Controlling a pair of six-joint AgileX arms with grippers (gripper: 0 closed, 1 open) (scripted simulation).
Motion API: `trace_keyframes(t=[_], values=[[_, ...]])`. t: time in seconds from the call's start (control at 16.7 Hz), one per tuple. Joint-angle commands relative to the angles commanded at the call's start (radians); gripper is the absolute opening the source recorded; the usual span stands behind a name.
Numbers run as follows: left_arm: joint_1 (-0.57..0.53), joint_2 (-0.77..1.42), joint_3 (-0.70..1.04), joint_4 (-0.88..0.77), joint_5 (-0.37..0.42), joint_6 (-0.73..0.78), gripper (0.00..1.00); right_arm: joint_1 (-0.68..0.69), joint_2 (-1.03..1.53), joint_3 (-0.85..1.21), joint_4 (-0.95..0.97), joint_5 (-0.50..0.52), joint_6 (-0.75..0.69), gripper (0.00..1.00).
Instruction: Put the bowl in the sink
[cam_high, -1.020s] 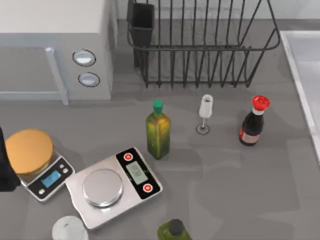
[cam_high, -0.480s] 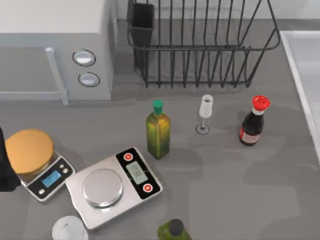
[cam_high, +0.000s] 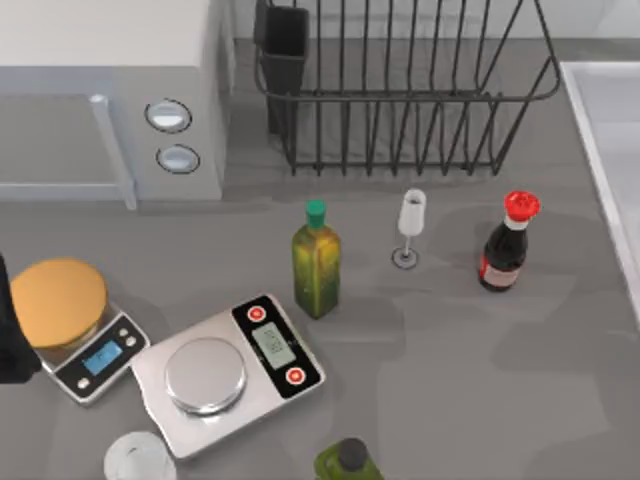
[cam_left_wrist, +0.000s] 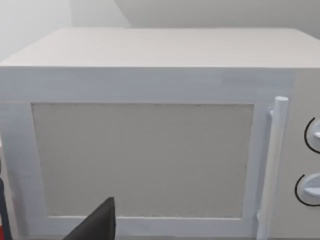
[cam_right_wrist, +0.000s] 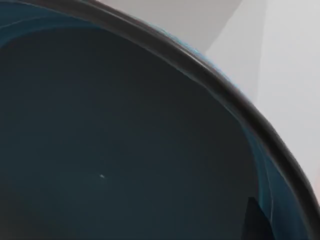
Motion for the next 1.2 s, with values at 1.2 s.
trace_keyframes(t=[1.2], values=[[0.000,0.000,0.000,0.000,0.000,0.000,1.00,-0.006,0.705,-0.108,0.816,0.009,-0.005,0.00]])
